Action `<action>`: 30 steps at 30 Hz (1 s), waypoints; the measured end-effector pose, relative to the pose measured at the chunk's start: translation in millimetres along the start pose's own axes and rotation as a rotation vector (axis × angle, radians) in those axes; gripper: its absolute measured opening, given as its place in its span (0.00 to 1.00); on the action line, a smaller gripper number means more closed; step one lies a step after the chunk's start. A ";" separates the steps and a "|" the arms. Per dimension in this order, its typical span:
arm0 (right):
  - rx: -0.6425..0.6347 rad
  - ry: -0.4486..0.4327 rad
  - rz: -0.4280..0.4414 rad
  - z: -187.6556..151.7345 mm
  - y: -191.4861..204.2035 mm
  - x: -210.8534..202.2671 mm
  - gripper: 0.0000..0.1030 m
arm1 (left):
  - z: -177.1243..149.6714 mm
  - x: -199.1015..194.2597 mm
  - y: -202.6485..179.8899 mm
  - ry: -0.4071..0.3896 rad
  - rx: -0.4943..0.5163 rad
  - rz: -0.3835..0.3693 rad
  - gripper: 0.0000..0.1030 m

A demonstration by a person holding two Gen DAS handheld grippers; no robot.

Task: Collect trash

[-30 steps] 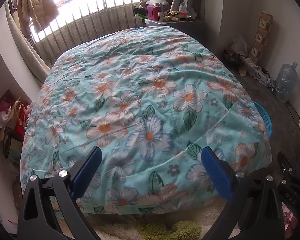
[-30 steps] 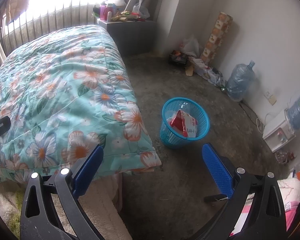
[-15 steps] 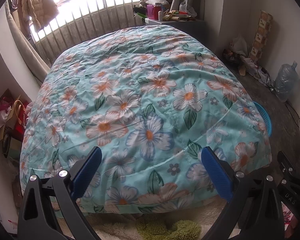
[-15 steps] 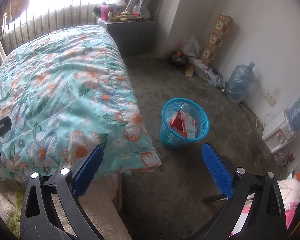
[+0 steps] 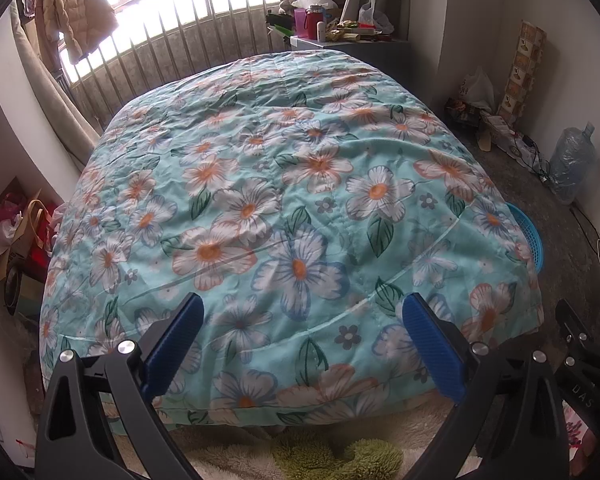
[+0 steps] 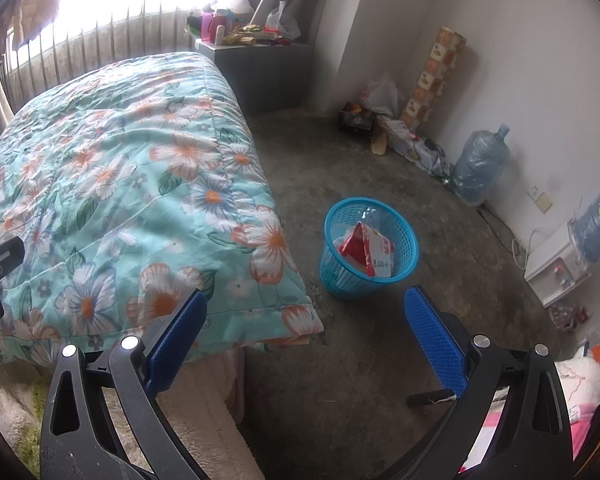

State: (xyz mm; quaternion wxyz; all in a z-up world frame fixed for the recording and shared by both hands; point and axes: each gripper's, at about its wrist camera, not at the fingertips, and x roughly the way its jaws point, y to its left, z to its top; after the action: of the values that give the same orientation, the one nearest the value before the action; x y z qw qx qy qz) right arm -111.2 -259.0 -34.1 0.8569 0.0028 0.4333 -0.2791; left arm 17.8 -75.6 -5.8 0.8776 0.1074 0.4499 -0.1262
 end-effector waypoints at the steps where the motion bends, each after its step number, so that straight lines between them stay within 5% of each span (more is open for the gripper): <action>1: 0.000 0.000 0.000 0.0 0.0 0.0 0.92 | -0.2 0.0 0.0 0.000 0.000 0.000 0.95; 30: 0.000 -0.005 -0.001 0.1 2.7 0.5 0.92 | 1.6 0.5 1.3 0.006 -0.002 -0.005 0.95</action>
State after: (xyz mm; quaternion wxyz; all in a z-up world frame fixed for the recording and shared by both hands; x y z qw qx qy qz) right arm -109.6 -257.0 -35.0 0.8578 0.0019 0.4314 -0.2795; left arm 19.7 -75.0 -5.3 0.8760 0.1059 0.4529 -0.1278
